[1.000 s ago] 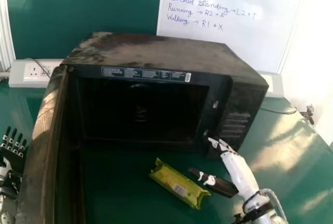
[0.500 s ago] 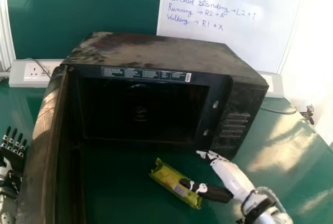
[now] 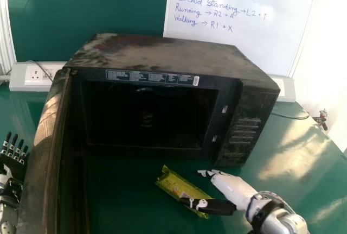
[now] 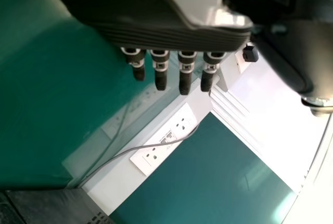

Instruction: Put biscuit inside oven

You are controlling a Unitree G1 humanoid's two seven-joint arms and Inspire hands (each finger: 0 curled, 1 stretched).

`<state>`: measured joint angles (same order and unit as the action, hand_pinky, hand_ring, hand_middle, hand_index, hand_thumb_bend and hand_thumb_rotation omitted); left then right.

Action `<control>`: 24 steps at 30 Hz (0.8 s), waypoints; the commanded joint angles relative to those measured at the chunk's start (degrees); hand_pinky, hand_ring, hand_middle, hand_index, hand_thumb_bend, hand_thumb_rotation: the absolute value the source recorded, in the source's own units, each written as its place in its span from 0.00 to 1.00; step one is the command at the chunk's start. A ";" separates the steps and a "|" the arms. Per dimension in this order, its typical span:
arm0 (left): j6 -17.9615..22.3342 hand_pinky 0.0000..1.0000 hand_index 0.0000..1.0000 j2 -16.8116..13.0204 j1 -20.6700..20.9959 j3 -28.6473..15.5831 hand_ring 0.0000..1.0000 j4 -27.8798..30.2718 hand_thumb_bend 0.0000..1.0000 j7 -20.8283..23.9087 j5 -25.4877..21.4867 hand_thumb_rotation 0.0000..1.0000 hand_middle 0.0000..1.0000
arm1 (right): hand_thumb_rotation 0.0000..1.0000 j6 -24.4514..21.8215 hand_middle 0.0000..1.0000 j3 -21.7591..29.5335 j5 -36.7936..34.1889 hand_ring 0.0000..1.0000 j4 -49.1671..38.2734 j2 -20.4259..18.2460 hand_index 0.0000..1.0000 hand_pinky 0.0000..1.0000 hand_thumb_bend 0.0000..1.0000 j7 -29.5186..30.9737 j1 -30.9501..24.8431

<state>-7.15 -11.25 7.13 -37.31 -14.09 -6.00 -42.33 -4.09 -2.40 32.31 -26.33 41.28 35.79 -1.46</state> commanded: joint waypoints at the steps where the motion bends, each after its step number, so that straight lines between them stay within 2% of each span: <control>1: -1.75 0.74 0.55 1.35 -1.72 0.37 0.76 -1.49 0.50 1.27 0.51 0.00 0.44 | 0.58 0.87 0.93 -0.89 0.55 0.92 -0.18 1.10 0.97 0.96 1.00 0.68 1.09; 12: -2.11 0.73 0.55 1.39 -1.74 0.29 0.76 -1.21 0.50 1.83 0.37 0.00 0.44 | 0.61 3.01 0.93 -4.45 3.88 0.92 0.98 1.29 0.97 0.98 1.00 0.86 3.38; 24: -1.98 0.71 0.55 1.35 -1.82 0.22 0.75 -1.30 0.50 1.32 0.30 0.00 0.45 | 0.61 3.81 0.94 -5.81 5.99 0.94 0.90 1.83 0.98 1.00 1.00 2.48 5.68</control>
<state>-7.30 -11.19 7.14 -37.33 -13.85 -5.82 -42.36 -0.90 -7.75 38.34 -25.62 42.54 37.78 3.38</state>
